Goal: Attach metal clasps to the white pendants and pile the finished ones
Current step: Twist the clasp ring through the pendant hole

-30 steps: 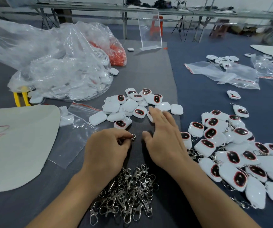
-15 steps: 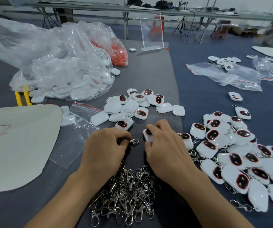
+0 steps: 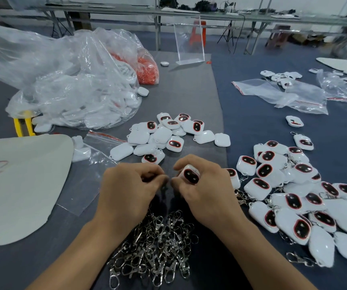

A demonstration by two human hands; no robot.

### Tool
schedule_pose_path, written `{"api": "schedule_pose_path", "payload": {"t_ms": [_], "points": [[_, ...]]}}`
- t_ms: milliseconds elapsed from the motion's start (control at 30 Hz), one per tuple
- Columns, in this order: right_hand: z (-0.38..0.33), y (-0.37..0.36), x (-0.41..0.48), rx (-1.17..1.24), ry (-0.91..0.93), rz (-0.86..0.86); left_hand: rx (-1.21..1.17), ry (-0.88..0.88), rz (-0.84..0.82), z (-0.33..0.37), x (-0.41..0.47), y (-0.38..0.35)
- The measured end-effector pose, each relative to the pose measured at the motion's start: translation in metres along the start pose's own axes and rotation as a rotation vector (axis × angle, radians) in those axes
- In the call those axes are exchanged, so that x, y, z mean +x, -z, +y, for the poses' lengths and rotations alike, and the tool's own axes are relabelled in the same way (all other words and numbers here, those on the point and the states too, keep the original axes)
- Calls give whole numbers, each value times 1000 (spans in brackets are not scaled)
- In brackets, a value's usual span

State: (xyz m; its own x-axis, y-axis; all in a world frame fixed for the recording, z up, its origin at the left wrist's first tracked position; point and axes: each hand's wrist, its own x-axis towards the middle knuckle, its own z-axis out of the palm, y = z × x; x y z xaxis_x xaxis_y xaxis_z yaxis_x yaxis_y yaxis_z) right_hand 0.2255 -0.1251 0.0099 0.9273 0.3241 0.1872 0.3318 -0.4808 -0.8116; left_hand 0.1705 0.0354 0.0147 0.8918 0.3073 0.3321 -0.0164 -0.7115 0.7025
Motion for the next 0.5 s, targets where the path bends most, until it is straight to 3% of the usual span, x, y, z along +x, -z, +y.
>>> {"api": "schedule_pose_path", "payload": {"t_ms": [200,333,500], "points": [[-4,-2,0,74,20,-46,-356,-21,-6,2,0,-4],[-4,0,-1,109,16,22,-270,-74,39,2,-3,-3],[-6,2,-6,43,94,72,-149,-45,-51,0,-6,-5]]}}
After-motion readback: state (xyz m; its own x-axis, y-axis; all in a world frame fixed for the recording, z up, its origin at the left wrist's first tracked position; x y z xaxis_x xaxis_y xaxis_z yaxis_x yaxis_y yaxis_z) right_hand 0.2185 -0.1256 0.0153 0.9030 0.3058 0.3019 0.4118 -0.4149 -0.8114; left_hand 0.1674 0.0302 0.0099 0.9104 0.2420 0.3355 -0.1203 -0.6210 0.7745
